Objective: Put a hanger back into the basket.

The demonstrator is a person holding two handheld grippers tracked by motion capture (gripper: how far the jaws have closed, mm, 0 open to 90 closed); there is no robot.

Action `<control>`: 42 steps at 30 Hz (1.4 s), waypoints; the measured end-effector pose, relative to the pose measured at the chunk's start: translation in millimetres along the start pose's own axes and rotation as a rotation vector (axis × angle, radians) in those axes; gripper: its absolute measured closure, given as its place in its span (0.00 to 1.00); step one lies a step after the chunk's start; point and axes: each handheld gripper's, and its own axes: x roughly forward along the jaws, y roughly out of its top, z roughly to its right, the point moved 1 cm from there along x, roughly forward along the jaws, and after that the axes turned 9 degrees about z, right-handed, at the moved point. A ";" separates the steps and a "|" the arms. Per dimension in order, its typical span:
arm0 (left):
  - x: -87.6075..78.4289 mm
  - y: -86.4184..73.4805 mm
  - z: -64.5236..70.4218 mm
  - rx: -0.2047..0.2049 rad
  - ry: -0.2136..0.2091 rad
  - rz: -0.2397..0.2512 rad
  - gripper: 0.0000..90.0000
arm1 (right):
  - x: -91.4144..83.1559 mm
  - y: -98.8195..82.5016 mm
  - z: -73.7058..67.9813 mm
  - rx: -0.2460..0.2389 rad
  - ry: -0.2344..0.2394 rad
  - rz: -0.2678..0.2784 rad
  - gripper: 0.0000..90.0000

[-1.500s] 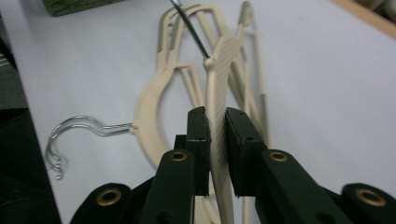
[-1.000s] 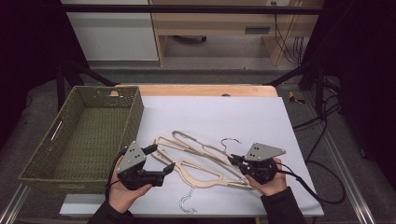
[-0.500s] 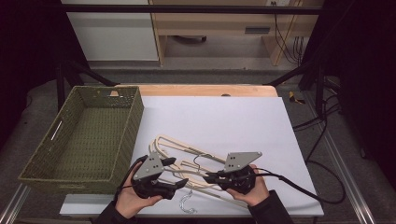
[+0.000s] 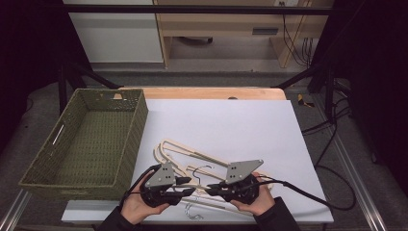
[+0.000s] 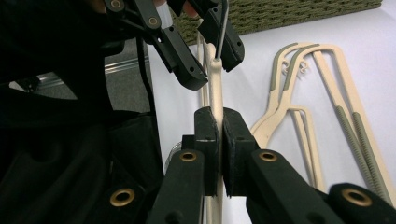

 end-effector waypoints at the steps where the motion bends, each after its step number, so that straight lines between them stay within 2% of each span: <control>1: 0.6 -0.4 0.2 -0.002 -0.001 -0.011 0.71 | 0.2 0.0 -0.3 -0.003 0.003 -0.004 0.96; 4: 0.9 -0.2 1.1 0.001 0.008 -0.031 0.75 | 0.5 0.0 -0.5 -0.004 0.012 -0.009 0.96; 6: -0.5 0.7 2.3 0.017 0.012 -0.042 0.76 | 0.6 0.0 -0.4 -0.009 0.016 -0.006 0.96; 8: -1.8 2.6 5.7 0.045 0.018 -0.056 0.79 | -0.2 0.3 -0.1 -0.013 0.002 0.007 0.92; 10: -2.5 3.9 8.3 0.049 0.007 -0.059 0.85 | -1.2 0.9 0.2 -0.030 -0.028 0.018 0.85; 11: -2.5 3.9 8.3 0.049 0.007 -0.059 0.87 | -1.2 0.9 0.2 -0.030 -0.028 0.018 0.85; 12: -2.2 4.7 11.2 0.056 -0.006 -0.055 0.89 | -2.4 1.4 0.8 -0.044 -0.054 0.026 0.80; 15: -1.8 5.4 13.2 0.043 -0.025 -0.050 0.93 | -2.9 1.6 1.1 -0.051 -0.074 0.038 0.76; 17: -3.1 6.8 14.3 -0.001 -0.041 -0.021 0.95 | -3.8 1.9 1.4 -0.052 -0.084 0.051 0.72; 18: -3.1 6.8 14.3 -0.001 -0.041 -0.021 0.96 | -3.8 1.9 1.4 -0.052 -0.084 0.051 0.72; 19: -4.9 8.8 16.6 0.004 -0.020 -0.008 0.96 | -5.0 2.8 1.2 -0.064 -0.102 0.070 0.68; 21: -5.9 9.8 17.7 0.002 -0.012 -0.004 0.96 | -5.8 3.3 1.2 -0.070 -0.112 0.081 0.68; 22: -9.4 11.7 18.5 -0.002 0.005 0.011 0.96 | -9.3 4.3 1.5 -0.067 -0.134 0.103 0.61; 23: -9.4 11.7 18.5 -0.002 0.005 0.011 0.96 | -9.3 4.3 1.5 -0.067 -0.134 0.103 0.61; 24: -11.5 12.8 18.1 -0.007 0.020 0.017 0.96 | -12.2 4.8 2.1 -0.059 -0.149 0.117 0.56; 25: -16.1 14.5 16.8 -0.011 0.053 0.027 0.96 | -19.4 5.4 4.4 -0.040 -0.182 0.144 0.50; 26: -16.1 14.5 16.8 -0.011 0.053 0.027 0.96 | -19.4 5.4 4.4 -0.040 -0.182 0.144 0.50; 27: -20.8 15.7 14.2 -0.016 0.083 0.039 0.96 | -27.6 5.0 7.2 -0.033 -0.223 0.181 0.41; 28: -20.8 15.7 14.2 -0.016 0.083 0.039 0.96 | -27.6 5.0 7.2 -0.033 -0.223 0.181 0.41; 29: -22.9 16.2 12.8 -0.027 0.097 0.048 0.96 | -36.1 3.1 11.9 -0.010 -0.268 0.215 0.34; 30: -25.1 16.6 11.4 -0.036 0.112 0.056 0.96 | -36.1 3.1 11.9 -0.010 -0.268 0.215 0.34; 31: -29.4 17.4 9.1 -0.043 0.140 0.067 0.96 | -44.3 0.0 16.8 0.014 -0.317 0.241 0.27; 32: -29.4 17.4 9.1 -0.043 0.140 0.067 0.96 | -44.3 0.0 16.8 0.014 -0.317 0.241 0.27; 33: -33.5 18.5 7.3 -0.046 0.161 0.078 0.96 | -52.4 -3.9 22.3 0.042 -0.363 0.251 0.23; 34: -33.5 18.5 7.3 -0.046 0.161 0.078 0.96 | -52.4 -3.9 22.3 0.042 -0.363 0.251 0.23; 35: -38.7 20.5 5.6 -0.048 0.178 0.084 0.96 | -60.2 -8.0 27.4 0.062 -0.405 0.258 0.21; 36: -38.7 20.5 5.6 -0.048 0.178 0.084 0.96 | -63.8 -10.0 30.0 0.072 -0.423 0.267 0.20; 38: -45.1 24.1 4.5 -0.044 0.195 0.097 0.96 | -67.5 -11.8 32.4 0.083 -0.440 0.273 0.19; 39: -53.5 30.1 3.2 -0.033 0.215 0.112 0.96 | -74.0 -14.7 36.5 0.106 -0.477 0.287 0.18; 40: -53.5 30.1 3.2 -0.033 0.215 0.112 0.96 | -74.0 -14.7 36.5 0.106 -0.477 0.287 0.18; 42: -68.3 40.1 -0.1 -0.020 0.241 0.142 0.96 | -82.5 -17.8 40.7 0.121 -0.514 0.290 0.15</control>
